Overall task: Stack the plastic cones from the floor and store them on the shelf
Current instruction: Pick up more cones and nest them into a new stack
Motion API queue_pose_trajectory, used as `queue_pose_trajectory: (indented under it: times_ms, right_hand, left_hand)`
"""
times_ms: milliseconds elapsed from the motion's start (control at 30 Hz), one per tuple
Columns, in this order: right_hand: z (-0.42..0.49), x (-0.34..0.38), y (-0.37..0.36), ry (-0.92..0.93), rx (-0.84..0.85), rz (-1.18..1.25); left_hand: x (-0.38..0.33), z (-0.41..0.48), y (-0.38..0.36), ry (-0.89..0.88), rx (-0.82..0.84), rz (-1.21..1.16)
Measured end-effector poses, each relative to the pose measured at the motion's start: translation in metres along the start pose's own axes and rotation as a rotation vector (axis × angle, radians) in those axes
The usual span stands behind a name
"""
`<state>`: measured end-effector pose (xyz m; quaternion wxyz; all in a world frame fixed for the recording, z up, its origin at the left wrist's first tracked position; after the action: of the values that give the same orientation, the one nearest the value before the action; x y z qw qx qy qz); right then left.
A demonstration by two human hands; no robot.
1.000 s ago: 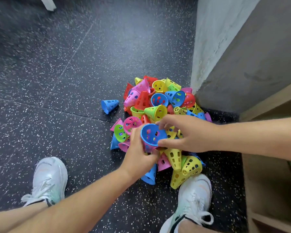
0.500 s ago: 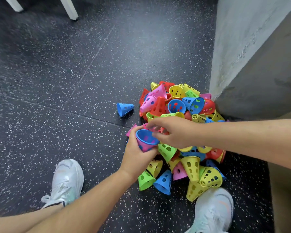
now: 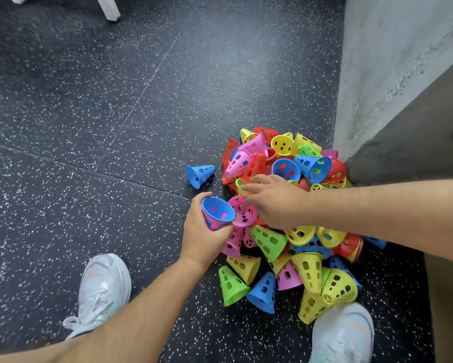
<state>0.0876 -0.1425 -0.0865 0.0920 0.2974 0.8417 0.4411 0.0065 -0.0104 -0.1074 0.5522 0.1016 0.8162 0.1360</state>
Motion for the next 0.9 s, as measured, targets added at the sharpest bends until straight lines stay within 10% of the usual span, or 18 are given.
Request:
queue_pose_trajectory:
  times_ms: [567,900]
  right_hand:
    - [-0.004,-0.03,0.077,-0.075,-0.466,0.761]
    - [0.063,0.017,0.073,0.015,-0.047,0.55]
  left_hand:
    - [0.005,0.027,0.033,-0.058,-0.029,-0.039]
    - [0.01,0.055,0.057,-0.094,-0.041,-0.184]
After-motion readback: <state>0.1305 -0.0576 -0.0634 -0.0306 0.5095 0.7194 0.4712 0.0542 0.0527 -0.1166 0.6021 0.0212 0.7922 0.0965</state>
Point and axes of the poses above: each hand's wrist, its own z-axis towards the middle knuckle, its own y-axis out of the back of the hand, x = y × z, the point moved 10 cm from there along z, towards the middle knuckle, and after that the axes turned 15 degrees about x, right-handed, at the moved point
